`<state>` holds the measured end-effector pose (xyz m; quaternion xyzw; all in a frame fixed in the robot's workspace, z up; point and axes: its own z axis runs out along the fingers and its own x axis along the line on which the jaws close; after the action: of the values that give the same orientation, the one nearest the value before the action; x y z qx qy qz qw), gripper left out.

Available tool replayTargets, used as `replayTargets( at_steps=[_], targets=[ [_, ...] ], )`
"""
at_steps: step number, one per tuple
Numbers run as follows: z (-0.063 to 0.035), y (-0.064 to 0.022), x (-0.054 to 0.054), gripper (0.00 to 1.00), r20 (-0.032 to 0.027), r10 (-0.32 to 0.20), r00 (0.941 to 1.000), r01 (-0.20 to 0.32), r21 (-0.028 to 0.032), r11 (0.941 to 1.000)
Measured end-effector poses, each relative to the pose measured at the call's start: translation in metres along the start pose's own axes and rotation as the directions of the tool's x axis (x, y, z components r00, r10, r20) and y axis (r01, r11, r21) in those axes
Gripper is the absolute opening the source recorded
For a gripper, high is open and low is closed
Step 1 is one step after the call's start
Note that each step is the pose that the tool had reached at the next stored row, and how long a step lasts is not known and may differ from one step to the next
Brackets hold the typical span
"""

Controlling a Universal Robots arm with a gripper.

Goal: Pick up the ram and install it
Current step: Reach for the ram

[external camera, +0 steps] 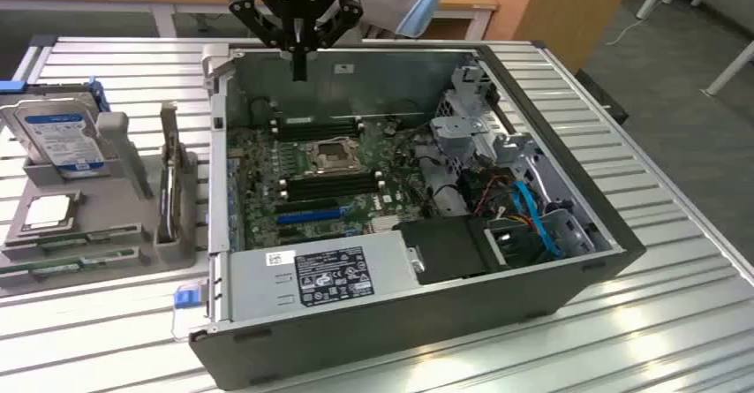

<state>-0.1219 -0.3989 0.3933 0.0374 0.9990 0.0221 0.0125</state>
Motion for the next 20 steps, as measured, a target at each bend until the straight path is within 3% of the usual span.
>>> replayTargets(
  at_steps=[15, 20],
  targets=[
    [-0.0001, -0.0002, 0.002, 0.11, -0.0002, 0.001, 1.0000, -0.001, 0.0001, 1.0000],
    [-0.0005, -0.0015, 0.020, 0.11, -0.0002, 0.000, 1.0000, 0.000, 0.0001, 1.0000]
  ],
)
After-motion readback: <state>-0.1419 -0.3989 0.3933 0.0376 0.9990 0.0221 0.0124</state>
